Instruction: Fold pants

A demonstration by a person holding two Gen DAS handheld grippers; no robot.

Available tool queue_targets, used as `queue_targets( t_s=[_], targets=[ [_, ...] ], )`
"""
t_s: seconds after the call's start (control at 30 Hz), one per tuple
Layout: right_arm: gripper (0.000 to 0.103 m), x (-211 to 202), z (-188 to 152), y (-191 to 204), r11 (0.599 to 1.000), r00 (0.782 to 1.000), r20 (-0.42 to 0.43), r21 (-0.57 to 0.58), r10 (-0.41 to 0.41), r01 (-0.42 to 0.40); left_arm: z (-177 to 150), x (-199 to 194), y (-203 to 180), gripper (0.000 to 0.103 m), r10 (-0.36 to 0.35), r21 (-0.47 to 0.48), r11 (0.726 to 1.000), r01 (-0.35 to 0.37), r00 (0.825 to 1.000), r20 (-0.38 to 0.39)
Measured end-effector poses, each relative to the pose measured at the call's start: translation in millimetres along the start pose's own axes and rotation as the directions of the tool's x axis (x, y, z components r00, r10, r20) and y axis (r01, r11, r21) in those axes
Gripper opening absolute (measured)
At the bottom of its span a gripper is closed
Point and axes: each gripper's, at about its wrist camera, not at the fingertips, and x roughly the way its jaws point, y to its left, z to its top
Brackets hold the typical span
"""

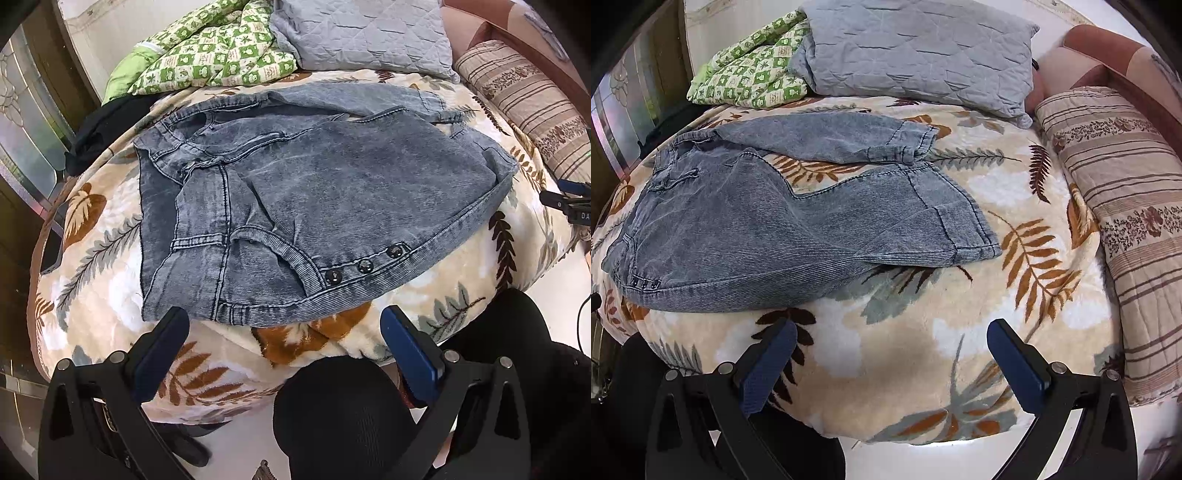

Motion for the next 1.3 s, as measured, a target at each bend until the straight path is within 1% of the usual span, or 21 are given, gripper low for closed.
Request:
queue_targets(
  t_s=[0.43,0.87,0.93,1.0,1.07,1.13,1.17,1.2,1.23,1.3],
  targets=[
    [0.103,4,-3,-6,1.0,1.0,-0.01,0.015,0.005,-0.005,-3,8,7,0.103,-0.009,-0.043,0.999,0.007,0.999,-0.034],
    [0.103,8,7,-1,1.0,1.0,0.002,0.001,0.012,-0.012,13,13,0,0.103,-0.017,-0.041,0.999,0.015,0.999,-0.044],
    [0.103,9,11,-5,1.0,1.0,0.016,0.014,0.0,0.0,17,14,4,0.103,-0.032,-0.068,0.997,0.029,0.998,-0.049],
    [0.103,10,16,-15,0.998,0.999,0.037,0.059,-0.027,0.024,21,13,14,0.103,-0.058,-0.123,0.991,0.051,0.997,-0.048],
    [0.103,12,23,-35,0.99,0.999,0.037,0.138,-0.035,0.029,25,13,31,0.103,-0.076,-0.191,0.979,0.065,0.996,-0.051],
    [0.103,19,29,-59,0.973,0.999,0.023,0.23,-0.042,0.035,27,15,53,0.103,-0.096,-0.281,0.957,0.076,0.994,-0.059],
    [0.103,23,31,-71,0.962,0.999,0.016,0.271,-0.041,0.036,27,17,64,0.103,-0.106,-0.327,0.942,0.08,0.992,-0.063],
    [0.103,28,32,-81,0.951,0.999,0.007,0.307,-0.036,0.032,24,19,77,0.103,-0.119,-0.383,0.92,0.085,0.991,-0.066],
    [0.103,35,34,-91,0.939,1.0,-0.003,0.342,-0.025,0.024,21,21,85,0.103,-0.125,-0.415,0.906,0.086,0.99,-0.068],
    [0.103,49,34,-107,0.915,1.0,-0.022,0.403,0.007,0.002,12,28,99,0.103,-0.148,-0.495,0.864,0.092,0.986,-0.075]
  ],
)
